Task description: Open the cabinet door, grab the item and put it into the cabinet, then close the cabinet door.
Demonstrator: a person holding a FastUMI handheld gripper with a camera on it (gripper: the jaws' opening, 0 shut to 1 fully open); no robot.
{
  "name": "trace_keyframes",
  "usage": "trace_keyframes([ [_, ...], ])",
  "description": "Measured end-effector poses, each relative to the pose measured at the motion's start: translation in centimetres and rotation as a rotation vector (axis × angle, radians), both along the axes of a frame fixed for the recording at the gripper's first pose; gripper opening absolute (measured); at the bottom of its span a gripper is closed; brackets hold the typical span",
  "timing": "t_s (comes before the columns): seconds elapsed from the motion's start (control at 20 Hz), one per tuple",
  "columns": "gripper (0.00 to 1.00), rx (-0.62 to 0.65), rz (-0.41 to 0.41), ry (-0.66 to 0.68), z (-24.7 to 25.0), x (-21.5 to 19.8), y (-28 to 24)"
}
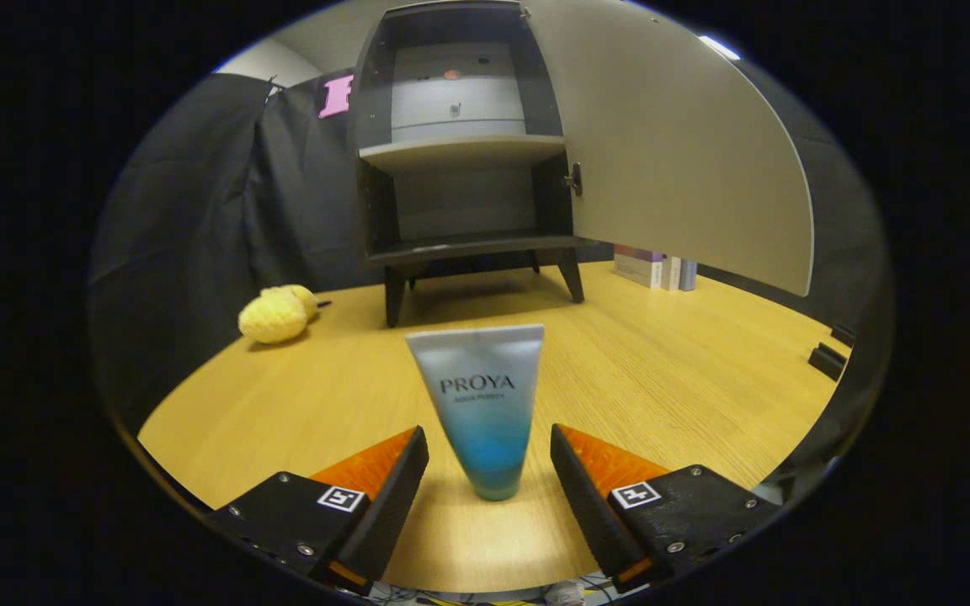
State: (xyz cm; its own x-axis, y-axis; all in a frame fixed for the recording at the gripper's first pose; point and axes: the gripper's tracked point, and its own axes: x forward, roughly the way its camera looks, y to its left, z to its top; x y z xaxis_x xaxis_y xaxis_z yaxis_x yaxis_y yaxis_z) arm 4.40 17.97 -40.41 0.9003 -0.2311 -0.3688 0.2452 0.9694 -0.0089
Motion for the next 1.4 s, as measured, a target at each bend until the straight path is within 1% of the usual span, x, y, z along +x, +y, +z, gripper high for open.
trace_keyframes([
  [0.05, 0.87, 0.02, 0.018, 0.004, -0.3, 0.2, 0.4],
  [0.1, 0.73, 0.049, 0.039, 0.002, -0.7, 0.6, 0.8],
  [0.2, 0.46, 0.059, 0.055, 0.001, -0.5, 0.4, 0.9],
  [0.35, 0.43, 0.039, 0.084, -0.002, -0.1, 0.5, 0.6],
  [0.6, 0.42, 0.035, 0.1, -0.034, 4.4, 1.1, 0.0],
  [0.8, 0.42, 0.034, 0.112, -0.051, 9.1, 2.0, 0.0],
  [1.1, 0.42, 0.052, 0.138, -0.055, 17.9, 4.6, 0.3],
  [1.25, 0.42, 0.027, 0.157, -0.091, 23.9, 7.1, 0.5],
  [1.4, 0.42, -0.014, 0.17, -0.125, 28.7, 10.7, 0.6],
])
